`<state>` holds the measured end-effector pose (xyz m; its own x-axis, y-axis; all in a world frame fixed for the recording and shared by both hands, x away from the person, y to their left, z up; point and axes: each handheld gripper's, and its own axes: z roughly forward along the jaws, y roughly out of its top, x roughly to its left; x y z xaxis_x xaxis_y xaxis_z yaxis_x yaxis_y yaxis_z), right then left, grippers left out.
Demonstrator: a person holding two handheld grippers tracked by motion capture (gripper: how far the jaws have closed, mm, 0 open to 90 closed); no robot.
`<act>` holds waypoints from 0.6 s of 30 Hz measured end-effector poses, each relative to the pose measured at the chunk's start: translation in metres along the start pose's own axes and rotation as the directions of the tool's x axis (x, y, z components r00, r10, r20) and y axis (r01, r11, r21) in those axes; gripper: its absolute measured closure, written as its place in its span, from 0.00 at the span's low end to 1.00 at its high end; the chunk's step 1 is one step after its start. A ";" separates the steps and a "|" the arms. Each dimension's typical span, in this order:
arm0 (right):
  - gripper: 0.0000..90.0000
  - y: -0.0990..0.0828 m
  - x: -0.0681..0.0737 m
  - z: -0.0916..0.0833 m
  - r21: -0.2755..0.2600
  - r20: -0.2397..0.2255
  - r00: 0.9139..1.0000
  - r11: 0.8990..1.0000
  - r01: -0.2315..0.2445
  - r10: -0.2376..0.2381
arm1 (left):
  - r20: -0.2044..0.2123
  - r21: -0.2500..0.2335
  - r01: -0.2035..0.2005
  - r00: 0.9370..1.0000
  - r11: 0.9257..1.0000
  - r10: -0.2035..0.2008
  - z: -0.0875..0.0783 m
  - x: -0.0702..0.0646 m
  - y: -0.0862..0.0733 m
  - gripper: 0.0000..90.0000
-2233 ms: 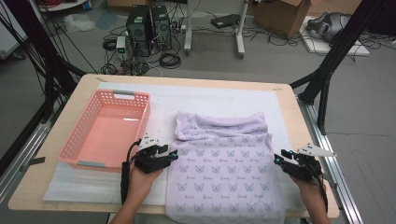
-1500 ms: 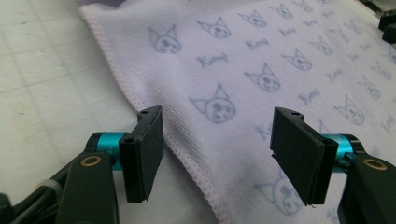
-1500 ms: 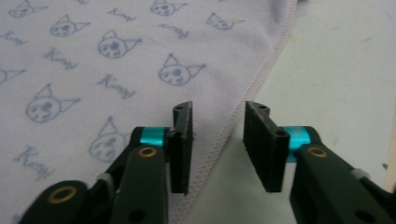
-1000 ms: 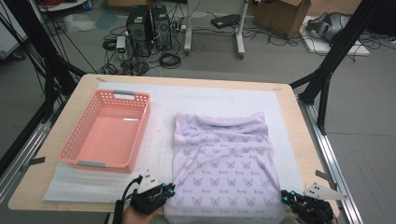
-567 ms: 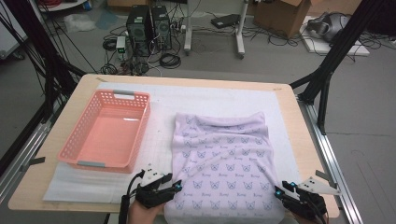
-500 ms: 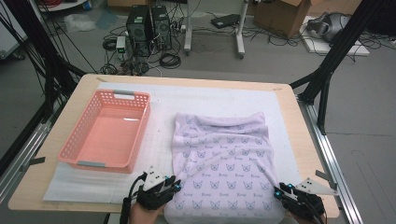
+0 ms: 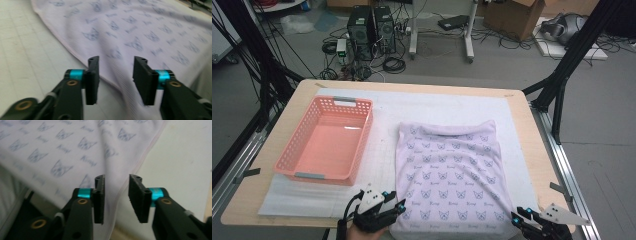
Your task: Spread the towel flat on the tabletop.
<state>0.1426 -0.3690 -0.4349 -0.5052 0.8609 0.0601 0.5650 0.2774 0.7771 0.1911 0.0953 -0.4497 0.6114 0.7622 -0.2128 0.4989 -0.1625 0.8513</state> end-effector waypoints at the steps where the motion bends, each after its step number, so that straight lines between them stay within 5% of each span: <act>1: 0.71 0.004 -0.001 0.005 -0.009 0.013 1.000 1.000 0.001 -0.001 | 0.006 0.020 0.016 1.000 1.000 -0.016 0.005 0.003 0.001 0.59; 5: 0.69 0.014 -0.004 0.025 0.005 0.072 0.997 1.000 -0.003 0.003 | 0.022 0.057 0.031 0.999 0.998 -0.033 0.018 0.006 0.001 0.57; 7: 0.82 0.015 -0.007 0.035 0.030 0.060 0.998 1.000 -0.004 0.002 | -0.006 0.064 -0.013 1.000 0.998 0.013 0.017 0.003 -0.001 0.74; 9: 0.96 0.013 -0.008 0.038 0.041 0.011 1.000 0.999 0.014 -0.014 | 0.015 0.066 -0.019 1.000 0.998 0.018 0.015 0.001 -0.003 0.94; 14: 0.98 0.003 -0.005 0.017 0.075 -0.021 0.998 0.995 0.058 -0.057 | 0.046 0.088 0.011 0.999 0.996 -0.015 -0.010 -0.002 -0.012 0.95; 18: 0.95 -0.010 -0.003 0.002 0.071 -0.073 0.997 0.997 0.035 -0.030 | 0.101 0.077 0.009 0.995 0.997 -0.016 -0.017 -0.003 -0.016 0.89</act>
<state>0.1400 -0.3734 -0.4440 -0.5679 0.8190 0.0823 0.5918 0.3367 0.7324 0.1710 0.1066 -0.4543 0.6621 0.6975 -0.2742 0.5501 -0.2037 0.8099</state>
